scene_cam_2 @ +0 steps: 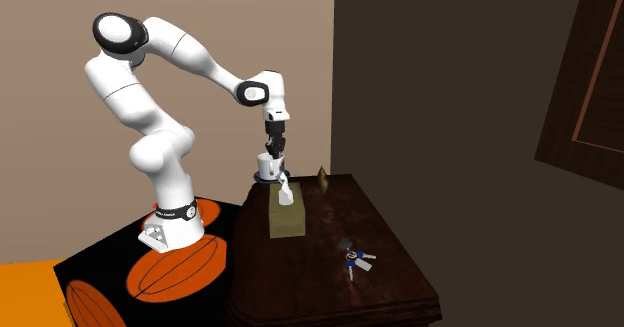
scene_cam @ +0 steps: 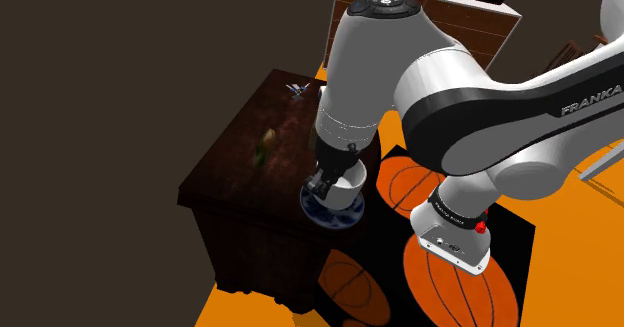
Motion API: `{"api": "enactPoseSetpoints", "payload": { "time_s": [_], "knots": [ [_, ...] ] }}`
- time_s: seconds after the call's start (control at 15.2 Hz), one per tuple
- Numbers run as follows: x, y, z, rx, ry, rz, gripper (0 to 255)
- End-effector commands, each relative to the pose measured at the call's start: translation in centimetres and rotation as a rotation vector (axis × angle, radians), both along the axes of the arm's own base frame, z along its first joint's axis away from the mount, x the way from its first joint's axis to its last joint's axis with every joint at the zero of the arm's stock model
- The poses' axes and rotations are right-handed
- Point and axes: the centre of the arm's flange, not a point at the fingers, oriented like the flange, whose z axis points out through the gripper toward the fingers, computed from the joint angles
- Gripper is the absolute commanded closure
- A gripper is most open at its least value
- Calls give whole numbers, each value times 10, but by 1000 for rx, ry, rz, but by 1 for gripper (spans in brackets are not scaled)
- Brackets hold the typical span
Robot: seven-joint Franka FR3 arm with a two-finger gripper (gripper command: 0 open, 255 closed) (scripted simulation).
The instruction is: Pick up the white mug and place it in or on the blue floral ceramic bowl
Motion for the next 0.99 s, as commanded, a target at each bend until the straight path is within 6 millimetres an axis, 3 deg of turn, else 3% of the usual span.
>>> {"api": "enactPoseSetpoints", "payload": {
  "time_s": [0.0,0.26,0.33,0.66,0.92],
  "knots": [
    [0,0,-1,0,0,0,255],
    [0,0,-1,0,0,0,255],
    [0,0,-1,0,0,0,0],
    [0,0,-1,0,0,0,0],
    [-2,2,49,0,0,0,0]
  ]
}}
